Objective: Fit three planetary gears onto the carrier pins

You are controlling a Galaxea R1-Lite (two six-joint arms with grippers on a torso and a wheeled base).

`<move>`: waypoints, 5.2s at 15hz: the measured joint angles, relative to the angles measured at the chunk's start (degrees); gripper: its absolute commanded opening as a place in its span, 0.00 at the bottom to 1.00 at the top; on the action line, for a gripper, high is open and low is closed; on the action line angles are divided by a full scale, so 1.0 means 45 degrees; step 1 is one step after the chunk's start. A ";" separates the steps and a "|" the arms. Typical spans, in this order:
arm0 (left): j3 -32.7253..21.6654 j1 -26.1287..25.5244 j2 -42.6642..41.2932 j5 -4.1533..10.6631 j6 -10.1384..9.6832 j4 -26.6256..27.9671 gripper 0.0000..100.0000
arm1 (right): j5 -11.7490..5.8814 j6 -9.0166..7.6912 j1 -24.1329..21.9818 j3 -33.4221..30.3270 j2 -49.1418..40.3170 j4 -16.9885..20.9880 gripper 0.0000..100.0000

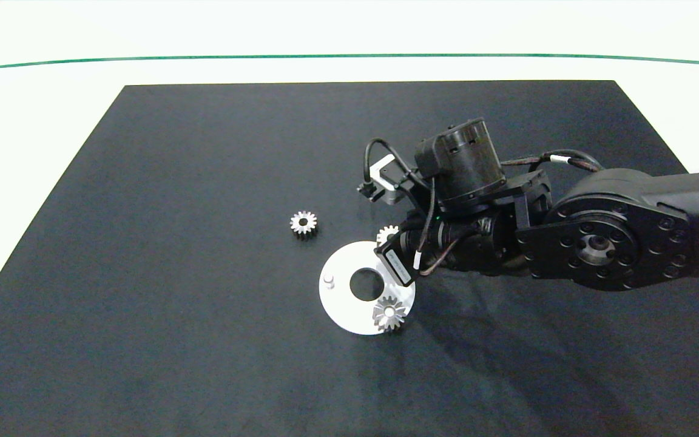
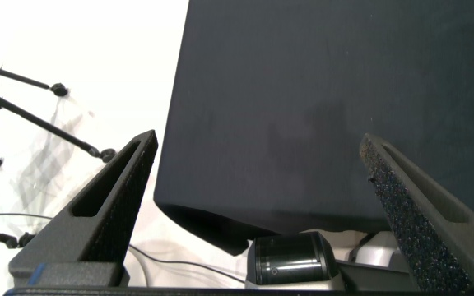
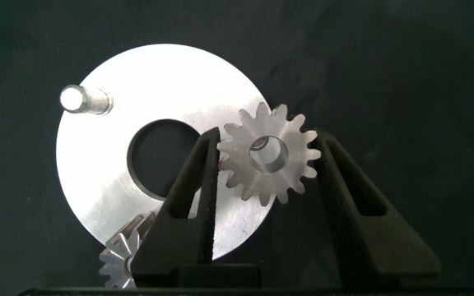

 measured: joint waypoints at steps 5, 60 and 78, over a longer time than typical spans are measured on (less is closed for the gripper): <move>0.0043 -0.0003 -0.0008 0.0000 -0.0003 0.0000 1.00 | 0.0019 0.0024 -0.0005 0.0011 0.0108 -0.0019 0.16; 0.0038 -0.7515 1.5636 -0.2159 0.0802 -1.2657 1.00 | -0.0038 0.0374 -0.4849 0.5838 -1.4997 0.3221 1.00; -0.2695 -0.8371 2.1328 -0.1436 -0.0737 -1.3897 1.00 | -0.0024 0.0349 -0.6970 0.6063 -1.7709 0.4145 1.00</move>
